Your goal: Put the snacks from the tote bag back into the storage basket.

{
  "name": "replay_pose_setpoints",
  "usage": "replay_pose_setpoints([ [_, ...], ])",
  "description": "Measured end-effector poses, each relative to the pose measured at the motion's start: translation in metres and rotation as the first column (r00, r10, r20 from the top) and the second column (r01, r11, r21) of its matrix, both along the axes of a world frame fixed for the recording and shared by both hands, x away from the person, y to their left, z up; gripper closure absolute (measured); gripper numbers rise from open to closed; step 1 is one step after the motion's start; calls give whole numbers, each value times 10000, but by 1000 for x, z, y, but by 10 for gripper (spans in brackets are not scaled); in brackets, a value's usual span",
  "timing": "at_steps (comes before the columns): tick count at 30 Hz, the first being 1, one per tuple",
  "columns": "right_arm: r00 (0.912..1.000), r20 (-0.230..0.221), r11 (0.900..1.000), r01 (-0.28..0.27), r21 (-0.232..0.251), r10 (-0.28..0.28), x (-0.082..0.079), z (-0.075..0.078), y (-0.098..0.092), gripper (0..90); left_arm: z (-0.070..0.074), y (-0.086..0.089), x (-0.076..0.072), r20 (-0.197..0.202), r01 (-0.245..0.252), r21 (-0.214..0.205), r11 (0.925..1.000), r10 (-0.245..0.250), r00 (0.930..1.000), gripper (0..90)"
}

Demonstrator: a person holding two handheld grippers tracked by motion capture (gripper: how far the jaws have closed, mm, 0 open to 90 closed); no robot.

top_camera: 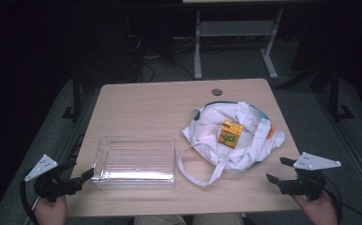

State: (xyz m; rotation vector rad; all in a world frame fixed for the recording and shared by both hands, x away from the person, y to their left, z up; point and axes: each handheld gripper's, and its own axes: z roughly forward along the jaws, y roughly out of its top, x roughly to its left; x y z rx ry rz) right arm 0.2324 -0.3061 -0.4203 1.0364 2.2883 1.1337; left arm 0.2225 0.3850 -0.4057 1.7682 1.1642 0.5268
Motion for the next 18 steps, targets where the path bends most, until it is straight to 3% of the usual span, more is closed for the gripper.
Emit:
replay_pose_setpoints([
  [5,9999,-69,9999,-144,-16,144,6,11,2,200,0,1,-1,20,-30,14,10000,30,10000,127],
  [18,9978,-163,9958,-656,-640,646,31,38,19,199,1,1,-2,109,-80,8,10000,80,9999,127],
])
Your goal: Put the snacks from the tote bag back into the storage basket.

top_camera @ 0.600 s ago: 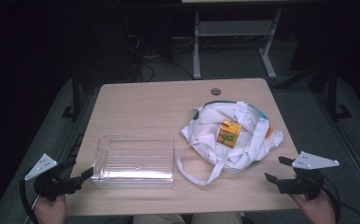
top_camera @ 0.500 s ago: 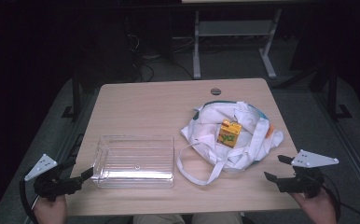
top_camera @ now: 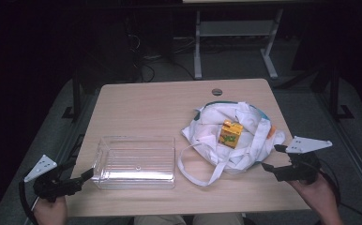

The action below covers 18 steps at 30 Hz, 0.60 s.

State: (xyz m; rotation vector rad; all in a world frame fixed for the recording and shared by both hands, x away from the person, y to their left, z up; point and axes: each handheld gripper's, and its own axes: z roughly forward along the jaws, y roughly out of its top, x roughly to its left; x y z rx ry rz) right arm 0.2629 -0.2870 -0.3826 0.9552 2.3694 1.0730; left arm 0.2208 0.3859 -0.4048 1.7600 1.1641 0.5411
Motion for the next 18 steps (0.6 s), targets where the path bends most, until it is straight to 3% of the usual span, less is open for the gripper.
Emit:
replay_pose_setpoints([
  [18,9975,-112,9954,-697,-653,691,40,20,30,204,0,-1,0,-1,-37,-2,10000,37,10000,128],
])
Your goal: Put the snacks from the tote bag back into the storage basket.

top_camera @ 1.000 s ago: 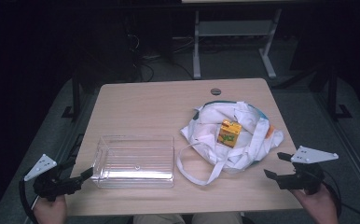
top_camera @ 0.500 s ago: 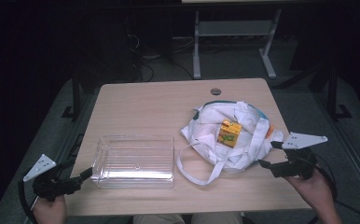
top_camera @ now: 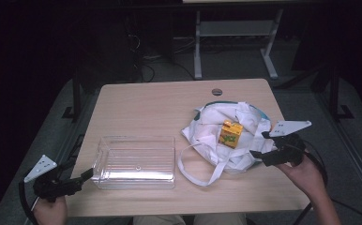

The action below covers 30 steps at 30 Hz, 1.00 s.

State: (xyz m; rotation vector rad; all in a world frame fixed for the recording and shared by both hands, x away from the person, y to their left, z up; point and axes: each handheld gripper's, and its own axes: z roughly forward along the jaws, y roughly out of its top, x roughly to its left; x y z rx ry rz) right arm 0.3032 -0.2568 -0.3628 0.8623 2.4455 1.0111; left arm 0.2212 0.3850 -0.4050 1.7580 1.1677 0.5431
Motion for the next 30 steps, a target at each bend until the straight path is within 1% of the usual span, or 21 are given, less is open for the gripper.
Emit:
replay_pose_setpoints([
  [2,10000,25,9999,-89,-52,90,3,1,2,208,0,0,0,8,5,8,10000,-5,10000,127],
  [4,9998,-55,9997,-174,-158,173,9,3,6,209,0,0,0,-2,-3,3,10000,3,10000,127],
  [10,9997,-129,9990,-235,-390,230,18,5,13,210,1,1,0,10,-14,-5,10000,14,10000,127],
  [13,9996,-109,9989,-275,-383,271,21,6,14,210,1,0,0,8,-27,-20,10000,27,10000,128],
  [16,9991,-206,9979,-382,-520,371,29,7,19,209,1,0,-1,6,-26,-22,10000,26,10000,127],
  [19,9988,-270,9976,-414,-556,400,32,8,22,207,1,1,-1,57,-4,13,10000,4,10000,127],
  [20,9983,-393,9971,-445,-612,422,36,9,25,207,1,1,-1,67,-6,24,10000,6,10000,127],
  [22,9981,-392,9963,-503,-694,476,39,10,28,208,2,1,-1,130,-6,73,10000,5,9999,127],
  [23,9979,-403,9963,-528,-681,501,41,9,29,207,2,1,-1,139,-12,79,10000,11,9999,128],
  [24,9977,-467,9954,-530,-800,494,44,9,31,207,2,1,-1,138,-32,85,10000,31,9999,127],
  [26,9977,-461,9946,-533,-887,493,46,9,32,207,2,1,-1,145,-34,88,10000,32,9999,127],
  [27,9973,-542,9949,-539,-858,493,48,8,33,208,2,1,-1,155,-34,88,10000,33,9999,127],
  [30,9961,-633,9927,-675,-1001,614,55,7,37,227,2,0,-1,194,-61,84,9999,59,9998,127],
])
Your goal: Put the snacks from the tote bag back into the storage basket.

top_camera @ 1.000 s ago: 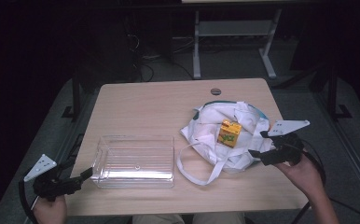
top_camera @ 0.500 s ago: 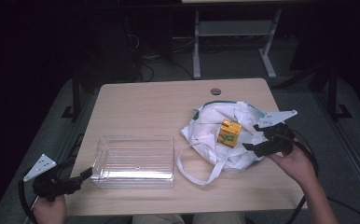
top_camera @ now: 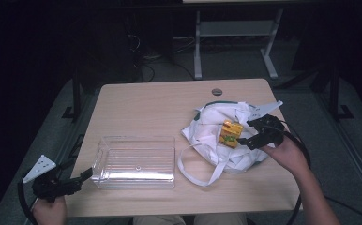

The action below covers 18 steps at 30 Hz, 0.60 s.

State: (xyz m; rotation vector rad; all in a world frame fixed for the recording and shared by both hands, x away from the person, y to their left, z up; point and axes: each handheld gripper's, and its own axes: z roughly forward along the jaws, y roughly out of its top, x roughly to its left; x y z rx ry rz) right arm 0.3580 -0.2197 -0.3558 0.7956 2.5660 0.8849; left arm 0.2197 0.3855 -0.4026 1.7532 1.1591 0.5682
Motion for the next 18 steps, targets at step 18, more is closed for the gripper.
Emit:
replay_pose_setpoints([
  [18,9992,-394,9975,-119,-698,92,33,-12,22,237,-1,2,1,-23,-1,-22,10000,1,10000,127],
])
